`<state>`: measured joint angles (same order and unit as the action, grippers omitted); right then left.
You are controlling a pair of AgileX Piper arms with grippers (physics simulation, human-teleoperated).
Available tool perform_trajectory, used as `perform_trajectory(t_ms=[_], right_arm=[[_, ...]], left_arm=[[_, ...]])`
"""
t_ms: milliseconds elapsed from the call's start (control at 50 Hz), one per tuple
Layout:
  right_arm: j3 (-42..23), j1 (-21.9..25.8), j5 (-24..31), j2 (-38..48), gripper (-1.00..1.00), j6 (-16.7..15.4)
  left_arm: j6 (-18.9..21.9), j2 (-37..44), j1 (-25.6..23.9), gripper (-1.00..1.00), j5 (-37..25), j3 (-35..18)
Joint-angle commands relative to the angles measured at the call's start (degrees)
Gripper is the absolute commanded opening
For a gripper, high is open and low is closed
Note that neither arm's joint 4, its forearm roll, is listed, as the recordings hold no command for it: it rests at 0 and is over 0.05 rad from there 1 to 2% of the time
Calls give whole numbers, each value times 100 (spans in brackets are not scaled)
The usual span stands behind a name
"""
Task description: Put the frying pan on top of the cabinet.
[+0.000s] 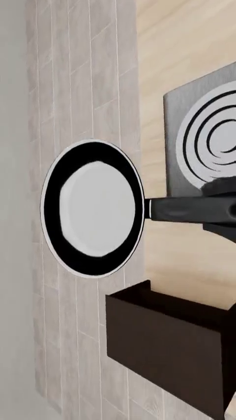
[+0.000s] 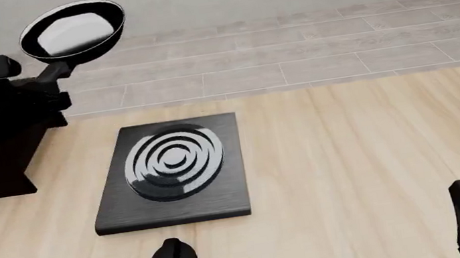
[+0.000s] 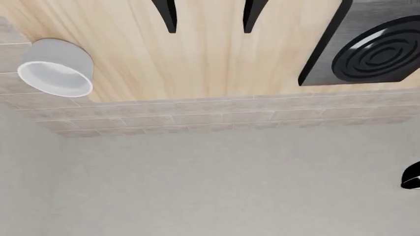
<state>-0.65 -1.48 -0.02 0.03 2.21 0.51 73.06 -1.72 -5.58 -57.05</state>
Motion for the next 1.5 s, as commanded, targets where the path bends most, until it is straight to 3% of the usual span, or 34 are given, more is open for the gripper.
perform_trajectory(t_ms=[20, 440, 1100, 1500], right_arm=[[-39, 13, 48, 0, 100, -30], [-135, 21, 136, 21, 100, -46], [48, 37, -8, 4, 100, -66], [54, 39, -17, 5, 100, -83]], left_arm=[[-7, -302, 490, -100, -80, 2], [-126, -687, 1213, -100, -476, -62], [-365, -458, 2139, -100, -243, 138], [-314, -233, 2353, -100, 64, 410]])
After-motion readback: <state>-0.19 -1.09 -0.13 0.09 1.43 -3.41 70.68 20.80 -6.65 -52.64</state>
